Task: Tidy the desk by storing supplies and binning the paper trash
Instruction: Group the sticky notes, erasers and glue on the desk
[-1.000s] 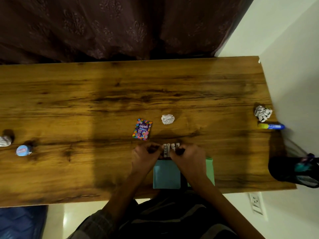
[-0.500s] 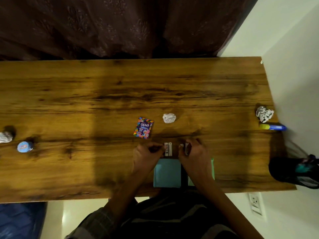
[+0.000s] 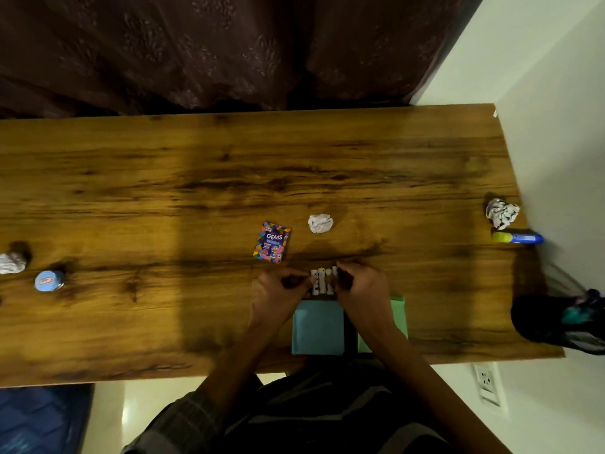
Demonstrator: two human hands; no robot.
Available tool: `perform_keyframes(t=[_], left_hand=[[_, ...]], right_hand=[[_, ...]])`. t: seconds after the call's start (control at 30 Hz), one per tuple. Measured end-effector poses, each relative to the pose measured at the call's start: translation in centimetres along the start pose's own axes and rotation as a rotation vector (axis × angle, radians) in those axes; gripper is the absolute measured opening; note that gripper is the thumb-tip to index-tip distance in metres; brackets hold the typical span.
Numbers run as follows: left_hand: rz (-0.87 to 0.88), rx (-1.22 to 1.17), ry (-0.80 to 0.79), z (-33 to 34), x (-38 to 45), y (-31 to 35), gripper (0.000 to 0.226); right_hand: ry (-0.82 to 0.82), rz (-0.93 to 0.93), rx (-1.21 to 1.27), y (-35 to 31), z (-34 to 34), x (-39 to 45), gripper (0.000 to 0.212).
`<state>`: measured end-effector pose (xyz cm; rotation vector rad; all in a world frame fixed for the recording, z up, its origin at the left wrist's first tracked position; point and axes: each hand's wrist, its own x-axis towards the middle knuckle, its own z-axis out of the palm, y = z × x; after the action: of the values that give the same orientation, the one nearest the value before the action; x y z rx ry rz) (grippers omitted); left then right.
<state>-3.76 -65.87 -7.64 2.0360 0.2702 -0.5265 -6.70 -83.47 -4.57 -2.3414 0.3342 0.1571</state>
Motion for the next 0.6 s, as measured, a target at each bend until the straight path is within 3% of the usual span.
perform_keyframes(t=[0.3,0.43,0.6], left_hand=[[-0.014,-0.054,0.002,0.1,-0.2,-0.2,0.015],[0.019,0.000,0.091,-1.0,-0.6,-0.9,0.030],[0.005,0.007,0.262,-4.2,-1.5,-2.4,0.017]], right_hand=[[0.041,-0.001,-0.002,-0.1,-0.4,-0.3,0.020],[0.067,-0.011,-0.043,-0.1,-0.9,-0.7,0.025],[0.069,-0.036,-0.116,-0.7,-0.2,-0.7,0.033]])
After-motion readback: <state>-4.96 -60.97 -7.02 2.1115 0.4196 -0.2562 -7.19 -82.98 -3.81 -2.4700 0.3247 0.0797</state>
